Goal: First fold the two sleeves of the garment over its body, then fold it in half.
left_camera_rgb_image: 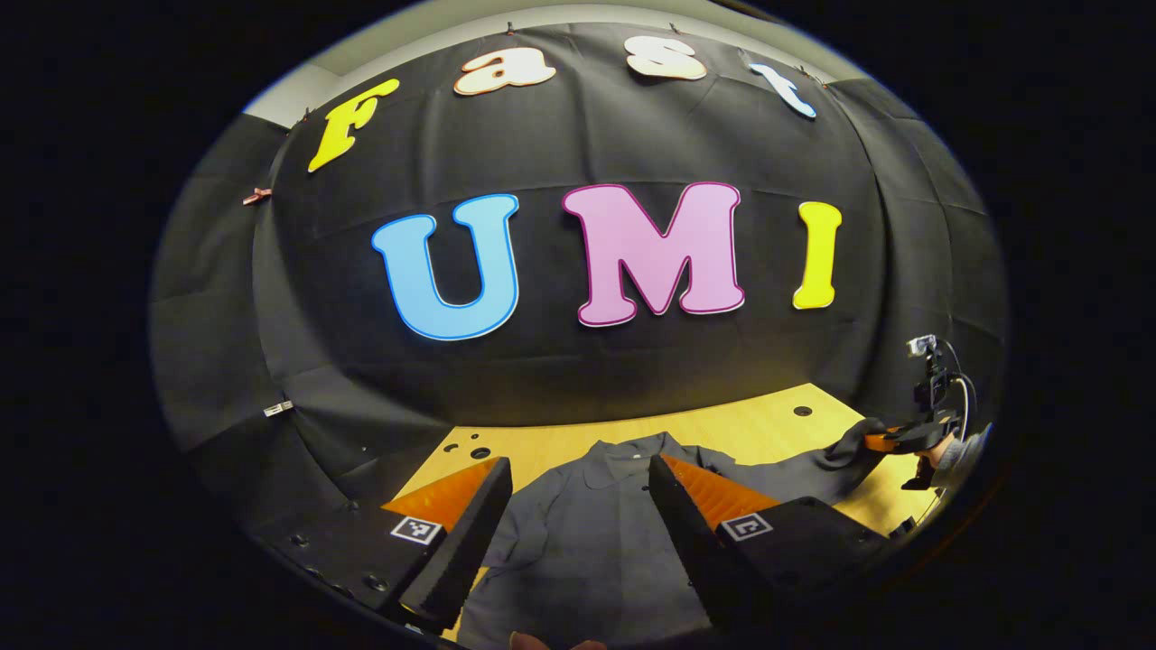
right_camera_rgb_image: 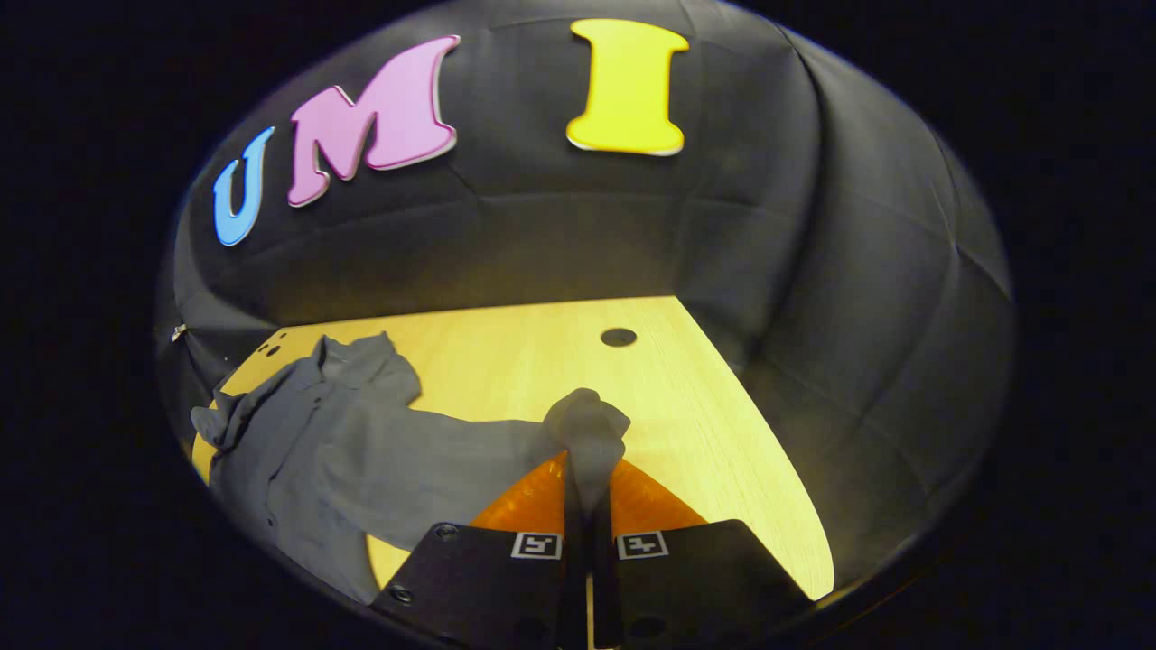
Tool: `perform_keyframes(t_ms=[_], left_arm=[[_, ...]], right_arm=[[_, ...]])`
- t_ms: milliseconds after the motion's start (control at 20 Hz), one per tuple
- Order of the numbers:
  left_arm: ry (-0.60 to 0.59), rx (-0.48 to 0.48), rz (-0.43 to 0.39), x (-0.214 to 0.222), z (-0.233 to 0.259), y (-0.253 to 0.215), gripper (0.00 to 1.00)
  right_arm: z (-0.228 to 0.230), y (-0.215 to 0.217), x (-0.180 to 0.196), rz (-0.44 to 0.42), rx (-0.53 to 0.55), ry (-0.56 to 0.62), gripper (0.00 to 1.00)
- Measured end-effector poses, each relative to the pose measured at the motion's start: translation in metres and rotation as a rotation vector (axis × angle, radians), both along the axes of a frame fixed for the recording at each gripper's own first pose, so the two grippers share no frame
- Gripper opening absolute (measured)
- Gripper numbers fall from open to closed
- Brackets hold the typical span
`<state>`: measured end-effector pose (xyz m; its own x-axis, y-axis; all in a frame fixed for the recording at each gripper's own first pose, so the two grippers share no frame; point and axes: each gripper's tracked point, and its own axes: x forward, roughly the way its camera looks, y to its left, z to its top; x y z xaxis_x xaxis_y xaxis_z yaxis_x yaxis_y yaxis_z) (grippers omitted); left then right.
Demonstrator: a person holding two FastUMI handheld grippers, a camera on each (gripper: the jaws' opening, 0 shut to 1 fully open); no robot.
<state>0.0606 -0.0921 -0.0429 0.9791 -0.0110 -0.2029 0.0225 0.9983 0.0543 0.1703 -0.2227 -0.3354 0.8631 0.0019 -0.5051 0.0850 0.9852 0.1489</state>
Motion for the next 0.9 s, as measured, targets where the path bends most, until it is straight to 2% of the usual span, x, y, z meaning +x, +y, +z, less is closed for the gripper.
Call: perform_keyframes(t_ms=[250, 550, 900], left_arm=[[-0.017, -0.021, -0.003, -0.001, -0.015, 0.061, 0.96], [-0.012, -0.062, 0.015, 0.008, -0.043, 0.132, 0.96], [0.013, -0.035, 0.031, 0.029, -0.09, 0.217, 0.96]], right_arm=[[0.075, 0.059, -0.018, 0.026, -0.031, -0.089, 0.07], [0.143, 0.14, -0.018, 0.057, -0.046, -0.176, 0.07], [0.169, 0.263, -0.013, 0.124, -0.013, -0.201, 0.07]])
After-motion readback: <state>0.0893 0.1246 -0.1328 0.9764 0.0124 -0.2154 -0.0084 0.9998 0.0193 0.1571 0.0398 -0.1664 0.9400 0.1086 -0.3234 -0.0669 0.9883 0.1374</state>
